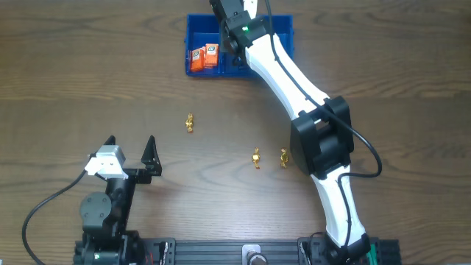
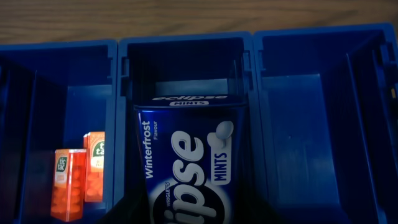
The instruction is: Sort Candies Into Trays
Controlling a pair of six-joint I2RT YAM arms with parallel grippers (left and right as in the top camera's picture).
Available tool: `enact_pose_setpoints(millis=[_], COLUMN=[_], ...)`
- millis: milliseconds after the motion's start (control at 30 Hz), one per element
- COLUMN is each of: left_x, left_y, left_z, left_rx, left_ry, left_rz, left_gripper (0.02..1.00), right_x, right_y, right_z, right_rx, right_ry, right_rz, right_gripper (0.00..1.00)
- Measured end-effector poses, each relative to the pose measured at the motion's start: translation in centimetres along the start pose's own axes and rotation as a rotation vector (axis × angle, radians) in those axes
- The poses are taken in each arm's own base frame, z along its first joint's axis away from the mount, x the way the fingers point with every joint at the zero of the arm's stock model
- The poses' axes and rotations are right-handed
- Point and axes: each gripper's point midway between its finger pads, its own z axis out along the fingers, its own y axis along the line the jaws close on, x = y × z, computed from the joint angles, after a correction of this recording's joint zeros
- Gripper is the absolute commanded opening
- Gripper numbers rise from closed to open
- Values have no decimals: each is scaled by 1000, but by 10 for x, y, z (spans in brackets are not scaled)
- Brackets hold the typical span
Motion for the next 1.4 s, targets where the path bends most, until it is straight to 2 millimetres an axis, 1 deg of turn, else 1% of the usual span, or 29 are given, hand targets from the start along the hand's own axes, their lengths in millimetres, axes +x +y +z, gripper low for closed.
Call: enact_pose_setpoints(millis=[67, 100, 133, 167, 400, 500, 533, 600, 633, 733, 767, 800, 867, 900, 967, 1033, 1167, 1200, 1300, 1400], left_x=[0, 0, 0, 0, 0, 0, 0, 0, 0, 0, 0, 0, 0, 0, 0, 0, 0, 0, 0, 0], left_y=[0, 0, 0, 0, 0, 0, 0, 0, 0, 0, 0, 0, 0, 0, 0, 0, 0, 0, 0, 0], left_z=[0, 0, 0, 0, 0, 0, 0, 0, 0, 0, 0, 0, 0, 0, 0, 0, 0, 0, 0, 0], left_rx=[0, 0, 0, 0, 0, 0, 0, 0, 0, 0, 0, 0, 0, 0, 0, 0, 0, 0, 0, 0], left_ry=[0, 0, 0, 0, 0, 0, 0, 0, 0, 0, 0, 0, 0, 0, 0, 0, 0, 0, 0, 0], left_rz=[0, 0, 0, 0, 0, 0, 0, 0, 0, 0, 0, 0, 0, 0, 0, 0, 0, 0, 0, 0], left_gripper=[998, 998, 998, 998, 998, 998, 998, 998, 998, 998, 998, 996, 998, 996, 998, 996, 998, 998, 996, 998], right_x=[0, 0, 0, 0, -6, -1, 4, 11, 14, 26, 33, 40, 54, 73, 94, 125, 172, 181, 198, 207], right_y=[0, -1, -1, -1, 7, 11, 13, 17, 22, 41, 51, 59, 74, 87, 95, 99, 106, 108, 116, 124], right_z=[0, 0, 0, 0, -2, -6, -11, -25, -38, -83, -102, -115, -129, -133, -126, -112, -85, -79, -64, -56], right_rx=[2, 3, 5, 6, -3, -5, -1, -2, -8, -43, -64, -84, -117, -139, -153, -152, -137, -139, -152, -168], right_ry=[-2, -2, -2, -3, -37, -30, -16, 0, 5, 12, 15, 22, 32, 61, 92, 152, 257, 278, 320, 340], right_rz=[0, -6, -8, -7, -11, -26, -42, -67, -84, -138, -160, -175, -193, -213, -223, -239, -248, -245, -224, -204], right_gripper=[542, 695, 812, 831, 860, 895, 899, 906, 908, 912, 915, 915, 915, 915, 910, 910, 899, 893, 875, 862])
